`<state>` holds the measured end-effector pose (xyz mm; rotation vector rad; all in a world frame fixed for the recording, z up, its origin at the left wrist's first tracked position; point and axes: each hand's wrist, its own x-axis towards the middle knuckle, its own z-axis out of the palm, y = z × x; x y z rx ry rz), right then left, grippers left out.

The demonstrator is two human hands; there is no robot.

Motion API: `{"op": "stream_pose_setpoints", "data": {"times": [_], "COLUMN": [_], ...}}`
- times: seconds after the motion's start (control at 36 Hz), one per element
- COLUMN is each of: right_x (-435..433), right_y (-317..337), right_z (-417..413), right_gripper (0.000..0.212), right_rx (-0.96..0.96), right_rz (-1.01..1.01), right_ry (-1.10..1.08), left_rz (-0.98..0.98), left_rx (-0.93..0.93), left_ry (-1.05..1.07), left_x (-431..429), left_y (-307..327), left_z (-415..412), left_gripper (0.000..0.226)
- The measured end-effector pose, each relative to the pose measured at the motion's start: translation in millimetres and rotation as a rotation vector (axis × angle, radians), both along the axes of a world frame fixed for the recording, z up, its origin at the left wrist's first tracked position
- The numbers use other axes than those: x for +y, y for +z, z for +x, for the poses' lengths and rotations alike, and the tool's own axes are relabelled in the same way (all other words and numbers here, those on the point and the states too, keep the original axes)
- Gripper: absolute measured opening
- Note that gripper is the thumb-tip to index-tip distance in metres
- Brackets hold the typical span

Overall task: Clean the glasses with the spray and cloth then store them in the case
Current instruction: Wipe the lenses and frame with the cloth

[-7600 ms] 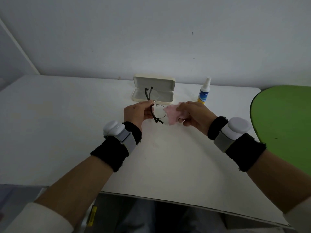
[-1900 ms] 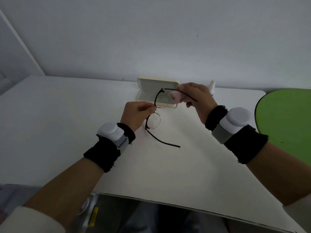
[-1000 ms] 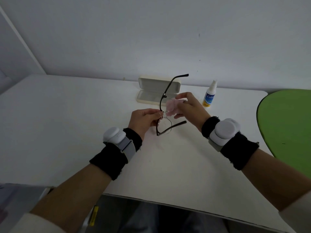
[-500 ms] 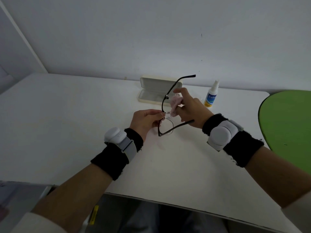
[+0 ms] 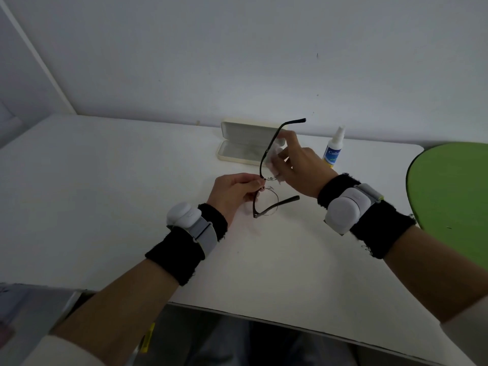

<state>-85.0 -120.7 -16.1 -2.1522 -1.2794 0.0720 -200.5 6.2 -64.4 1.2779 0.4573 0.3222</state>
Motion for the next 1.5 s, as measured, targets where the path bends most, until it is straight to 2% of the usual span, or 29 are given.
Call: {"op": "stream_pose_setpoints", "data": {"times": [0.11,0.25,0.42,0.61,0.81,0.94,1.08,1.17,1.39,1.5], "right_x": [0.5,0.7,-0.7,-3.3,-0.4,-0.4,1.2,1.5,-2.6,-5.8], "right_y": [-3.0,-9.2,-12.0,-12.8,-17.4,-18.3,-14.5,-14.1,-10.4,-6.3], "right_z": [1.5,4.9,11.4,13.5,9.5,8.4,6.1,4.1,6.8,8.9], "right_gripper": [0.038,0.041,0.034,0.039,0.032,0.030,0.034,0.029,0.035,0.036], "right_rx": [0.084,0.295,0.494,0.523,0.511,0.514,0.581,0.624,0.649,0.687], "right_rz": [0.077,0.147,0.171,0.149,0.284,0.295,0.252,0.230,0.033,0.003], "right_ry": [-0.065,-0.185,-0.197,-0.239,-0.326,-0.337,-0.319,-0.283,-0.261,-0.244], "left_rz": [-0.007,-0.014,-0.031,-0.025,-0.003,0.030,0.051,0.053,0.048,0.077], "left_rx": [-0.008,-0.020,-0.017,-0.008,-0.012,-0.005,-0.001,-0.008,-0.002,0.003], "left_ry": [0.008,0.020,0.032,0.008,-0.043,-0.038,-0.027,-0.023,-0.034,-0.026], "left_x": [-0.8,-0.2,-1.4,-1.8,-6.3,-4.2,-4.5,-4.0,-0.9,-1.9], "left_y": [0.0,0.1,-0.4,1.1,2.2,2.2,1.7,1.0,-2.9,-2.4], "left_z": [0.1,-0.1,0.7,-0.4,-2.1,-5.0,-4.3,-4.1,-5.1,-5.5], "left_gripper": [0.010,0.011,0.010,0.009,0.007,0.007,0.007,0.008,0.012,0.009]}}
